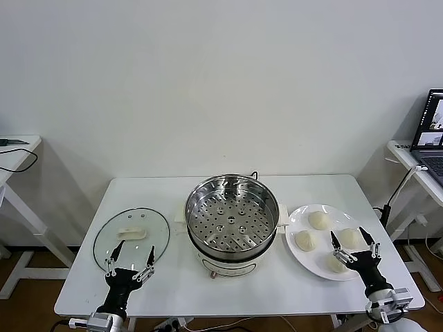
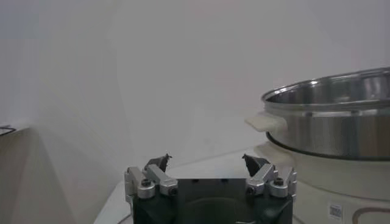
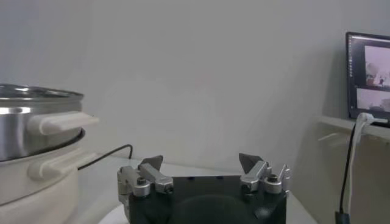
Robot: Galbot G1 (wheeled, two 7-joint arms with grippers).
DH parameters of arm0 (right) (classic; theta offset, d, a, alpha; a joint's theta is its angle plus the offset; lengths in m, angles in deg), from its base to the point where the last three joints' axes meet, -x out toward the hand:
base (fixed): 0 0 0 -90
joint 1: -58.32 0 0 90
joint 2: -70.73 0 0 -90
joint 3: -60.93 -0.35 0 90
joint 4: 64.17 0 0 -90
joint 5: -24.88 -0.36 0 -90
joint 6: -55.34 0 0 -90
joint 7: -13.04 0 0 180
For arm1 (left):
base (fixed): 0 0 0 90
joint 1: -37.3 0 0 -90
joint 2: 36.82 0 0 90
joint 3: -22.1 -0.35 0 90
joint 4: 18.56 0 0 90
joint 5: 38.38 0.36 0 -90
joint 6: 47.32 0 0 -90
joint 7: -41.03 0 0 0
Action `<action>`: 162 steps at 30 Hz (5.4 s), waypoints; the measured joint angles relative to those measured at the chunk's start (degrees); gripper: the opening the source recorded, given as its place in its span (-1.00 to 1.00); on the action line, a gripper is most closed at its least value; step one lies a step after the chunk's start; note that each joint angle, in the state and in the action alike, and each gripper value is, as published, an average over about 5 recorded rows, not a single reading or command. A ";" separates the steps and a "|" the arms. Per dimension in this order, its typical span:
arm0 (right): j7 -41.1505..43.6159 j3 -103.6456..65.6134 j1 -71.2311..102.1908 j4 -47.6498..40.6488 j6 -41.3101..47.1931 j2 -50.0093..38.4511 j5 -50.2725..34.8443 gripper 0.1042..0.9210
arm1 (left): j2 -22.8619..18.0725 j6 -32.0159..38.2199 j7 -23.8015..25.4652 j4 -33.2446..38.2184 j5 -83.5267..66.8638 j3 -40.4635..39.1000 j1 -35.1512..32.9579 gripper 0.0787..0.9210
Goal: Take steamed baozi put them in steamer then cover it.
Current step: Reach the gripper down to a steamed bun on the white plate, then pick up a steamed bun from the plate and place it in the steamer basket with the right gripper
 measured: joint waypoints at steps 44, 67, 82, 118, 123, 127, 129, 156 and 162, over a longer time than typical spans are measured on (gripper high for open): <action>44.87 66.84 -70.55 -28.07 16.11 -30.28 34.37 0.76 | 1.31 -0.44 0.03 3.78 0.37 -0.93 -0.44 0.77; 49.92 75.59 -79.11 -43.61 15.13 -18.48 42.67 0.76 | 0.73 -0.14 -0.12 3.56 1.03 -0.57 -0.91 0.77; 50.08 74.35 -78.32 -46.45 14.58 -16.10 45.13 0.42 | 0.61 0.15 -0.30 3.36 1.47 -0.63 -1.06 0.77; 60.31 96.03 -108.24 -17.69 -5.10 -30.08 26.13 0.36 | 1.00 -0.03 -0.49 4.37 3.28 -1.38 -3.06 0.77; 60.95 101.95 -116.64 -13.47 -9.53 -27.20 24.35 0.36 | 1.16 -0.07 -0.46 4.70 3.26 -0.80 -3.49 0.77; 60.59 106.04 -121.25 -11.47 -12.35 -23.59 23.96 0.36 | 1.24 -0.05 -0.38 4.81 3.20 -0.41 -3.57 0.77; 60.17 107.74 -122.78 -10.97 -13.70 -21.61 23.99 0.37 | 1.29 -0.05 -0.32 4.82 3.12 -0.21 -3.55 0.77; 49.93 109.16 -113.33 -28.28 -29.69 -0.80 36.77 0.39 | 2.10 -0.12 0.09 4.28 1.40 2.64 -3.14 0.77; 48.76 108.05 -110.52 -32.17 -31.07 1.68 38.98 0.39 | 2.09 -0.11 0.16 4.16 1.23 3.01 -3.14 0.77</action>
